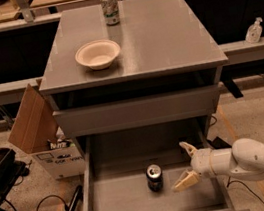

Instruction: Pick pepsi can from middle drawer and place on counter

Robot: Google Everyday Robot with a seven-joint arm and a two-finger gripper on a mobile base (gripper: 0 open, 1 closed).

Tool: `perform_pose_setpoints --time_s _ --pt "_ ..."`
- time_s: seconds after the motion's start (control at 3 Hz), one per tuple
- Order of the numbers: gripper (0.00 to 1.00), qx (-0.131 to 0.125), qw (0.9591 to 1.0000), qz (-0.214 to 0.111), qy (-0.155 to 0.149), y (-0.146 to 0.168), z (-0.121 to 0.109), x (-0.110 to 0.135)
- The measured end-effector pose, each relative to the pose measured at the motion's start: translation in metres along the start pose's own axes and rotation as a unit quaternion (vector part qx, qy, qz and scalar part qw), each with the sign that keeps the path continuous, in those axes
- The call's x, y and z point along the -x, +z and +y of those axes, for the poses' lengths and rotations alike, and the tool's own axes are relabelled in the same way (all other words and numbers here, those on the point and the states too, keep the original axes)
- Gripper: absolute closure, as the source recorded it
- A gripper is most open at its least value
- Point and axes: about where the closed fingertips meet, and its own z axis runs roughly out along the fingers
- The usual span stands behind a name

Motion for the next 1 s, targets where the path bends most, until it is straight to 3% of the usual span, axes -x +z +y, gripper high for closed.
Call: perform_pose_setpoints --time_s 0.67,1.0 --pt "0.00 0.047 0.9989 -0.005 0.006 0.072 0.004 -0.020" --pt "0.24 0.077 0.9970 -0.004 0.009 0.100 0.015 -0.031"
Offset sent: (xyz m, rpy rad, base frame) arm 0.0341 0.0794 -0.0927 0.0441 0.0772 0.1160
